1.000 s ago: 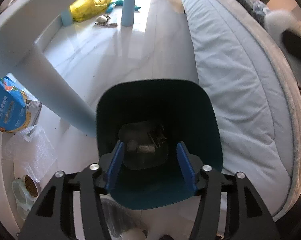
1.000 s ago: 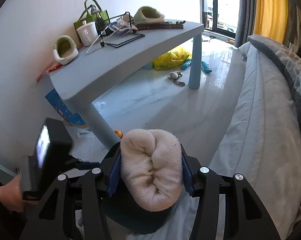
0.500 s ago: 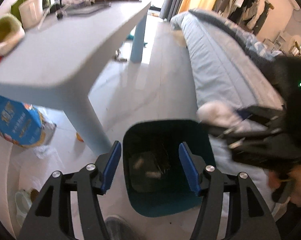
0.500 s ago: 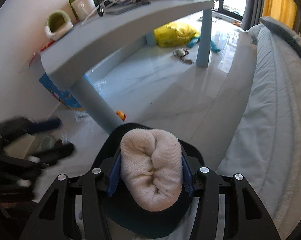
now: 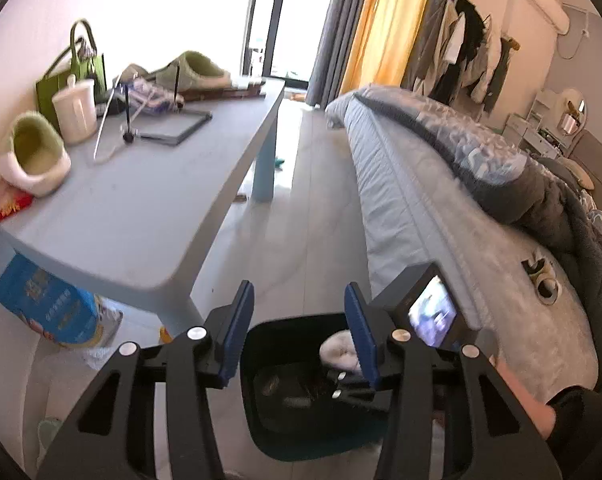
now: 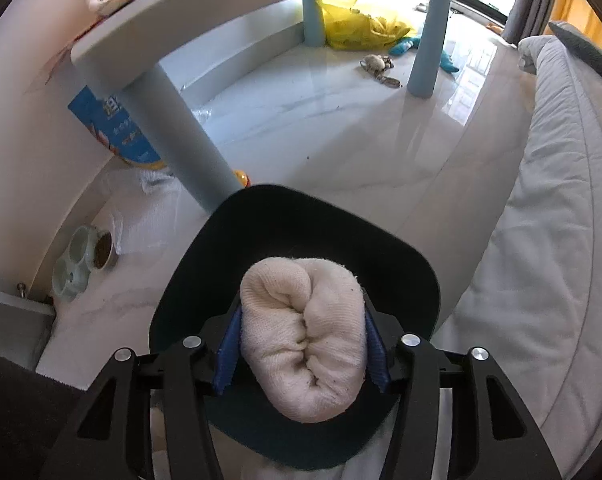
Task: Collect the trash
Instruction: 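Lower the rolled white sock into the bin and open the right tool, then move both tools back over the bed toward the tape roll and white ball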
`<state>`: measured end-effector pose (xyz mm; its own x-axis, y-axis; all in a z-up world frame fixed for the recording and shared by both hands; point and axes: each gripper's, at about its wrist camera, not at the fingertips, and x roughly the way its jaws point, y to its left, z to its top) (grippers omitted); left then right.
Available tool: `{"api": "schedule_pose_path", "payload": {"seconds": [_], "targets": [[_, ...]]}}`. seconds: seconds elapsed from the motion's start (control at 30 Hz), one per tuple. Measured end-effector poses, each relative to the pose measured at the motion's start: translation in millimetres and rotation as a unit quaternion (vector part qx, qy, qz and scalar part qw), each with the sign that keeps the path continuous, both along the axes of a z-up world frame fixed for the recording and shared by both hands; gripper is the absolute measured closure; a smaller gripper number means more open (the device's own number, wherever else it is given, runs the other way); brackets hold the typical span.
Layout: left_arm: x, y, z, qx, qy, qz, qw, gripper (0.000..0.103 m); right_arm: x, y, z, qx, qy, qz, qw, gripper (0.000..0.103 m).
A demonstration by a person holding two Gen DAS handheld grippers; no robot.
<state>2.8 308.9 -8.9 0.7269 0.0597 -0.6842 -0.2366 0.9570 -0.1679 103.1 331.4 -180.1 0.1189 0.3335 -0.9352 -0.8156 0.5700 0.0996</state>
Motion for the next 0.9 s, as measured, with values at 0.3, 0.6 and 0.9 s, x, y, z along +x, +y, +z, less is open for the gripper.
{"api": "schedule_pose_path", "payload": {"seconds": [0.3, 0.6, 0.9], "targets": [[-4, -9, 29, 0.004, -0.055, 0.009, 0.9985, 0.054, -10, -8, 20, 0.020, -0.002, 0.013, 1.000, 0.031], [7, -34, 42, 0.006, -0.075, -0.003, 0.9971, 0.052, -10, -37, 60, 0.073, -0.025, 0.012, 0.997, 0.031], [24, -66, 48, 0.008, -0.089, -0.021, 0.9958, 0.046, -3, -80, 101, 0.119, -0.078, 0.006, 0.990, 0.031]]}}
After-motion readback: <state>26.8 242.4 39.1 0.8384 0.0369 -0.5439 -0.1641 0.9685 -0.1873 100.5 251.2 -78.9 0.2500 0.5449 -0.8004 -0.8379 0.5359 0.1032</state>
